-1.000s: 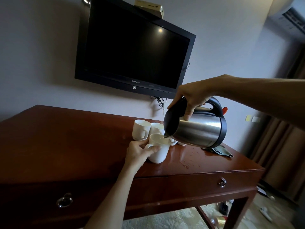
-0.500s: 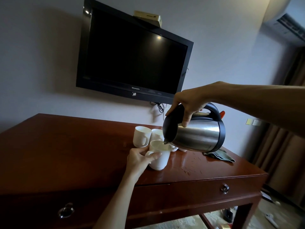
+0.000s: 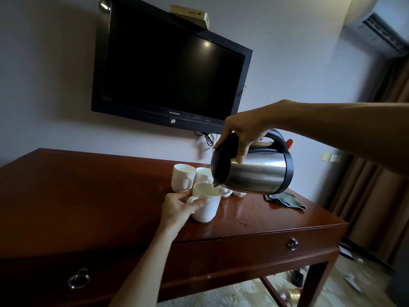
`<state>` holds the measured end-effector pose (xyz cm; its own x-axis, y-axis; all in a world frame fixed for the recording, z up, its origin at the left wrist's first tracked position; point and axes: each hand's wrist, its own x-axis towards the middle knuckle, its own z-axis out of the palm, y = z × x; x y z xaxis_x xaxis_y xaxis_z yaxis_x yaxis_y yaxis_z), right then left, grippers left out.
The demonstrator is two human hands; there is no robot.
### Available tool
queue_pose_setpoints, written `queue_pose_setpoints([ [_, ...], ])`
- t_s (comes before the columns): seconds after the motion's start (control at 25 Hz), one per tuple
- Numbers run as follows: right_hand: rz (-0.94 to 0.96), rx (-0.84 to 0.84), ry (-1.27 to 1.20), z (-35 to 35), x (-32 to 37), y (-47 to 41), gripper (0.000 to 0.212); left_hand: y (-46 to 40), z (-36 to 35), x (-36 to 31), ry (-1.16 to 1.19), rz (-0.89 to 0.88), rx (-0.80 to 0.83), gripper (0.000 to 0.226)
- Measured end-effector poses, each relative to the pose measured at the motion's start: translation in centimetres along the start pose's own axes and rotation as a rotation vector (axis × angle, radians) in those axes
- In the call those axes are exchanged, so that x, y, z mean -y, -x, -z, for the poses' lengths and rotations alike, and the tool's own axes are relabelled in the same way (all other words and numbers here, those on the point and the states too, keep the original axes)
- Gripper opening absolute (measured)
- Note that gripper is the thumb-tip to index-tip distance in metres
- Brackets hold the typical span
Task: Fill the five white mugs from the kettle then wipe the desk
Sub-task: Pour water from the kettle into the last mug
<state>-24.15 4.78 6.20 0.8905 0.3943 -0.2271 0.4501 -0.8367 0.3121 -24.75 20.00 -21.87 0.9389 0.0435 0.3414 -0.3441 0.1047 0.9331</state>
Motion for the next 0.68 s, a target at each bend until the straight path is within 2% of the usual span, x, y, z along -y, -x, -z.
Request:
queue_pose_setpoints([
  [0.08, -0.009, -0.012, 0.004, 0.0, -0.1, 0.1, 0.075, -0.1, 0.0, 0.1, -0.004, -0.011, -0.011, 0.029],
  [0.16, -0.015, -0.023, -0.017, 0.1, -0.1, 0.4, 0.072, -0.3, -0.1, 0.3, -0.003, -0.002, -0.020, 0.037],
  [0.28, -0.012, -0.035, -0.034, 0.1, -0.3, 1.0, 0.068, -0.4, 0.0, 0.3, -0.003, 0.008, -0.022, 0.029],
  [0.52, 0.000, -0.035, -0.030, 0.2, -0.4, 1.1, 0.070, -0.8, -0.2, 0.8, 0.007, 0.011, -0.018, 0.029],
  [0.56, -0.002, -0.035, -0.015, 0.0, -0.5, 1.0, 0.070, -0.8, -0.2, 0.9, 0.011, 0.009, -0.020, 0.030],
  [0.68, 0.000, -0.040, 0.019, -0.5, -0.4, 0.9, 0.073, -1.0, -0.2, 1.2, 0.009, 0.014, -0.020, 0.055],
])
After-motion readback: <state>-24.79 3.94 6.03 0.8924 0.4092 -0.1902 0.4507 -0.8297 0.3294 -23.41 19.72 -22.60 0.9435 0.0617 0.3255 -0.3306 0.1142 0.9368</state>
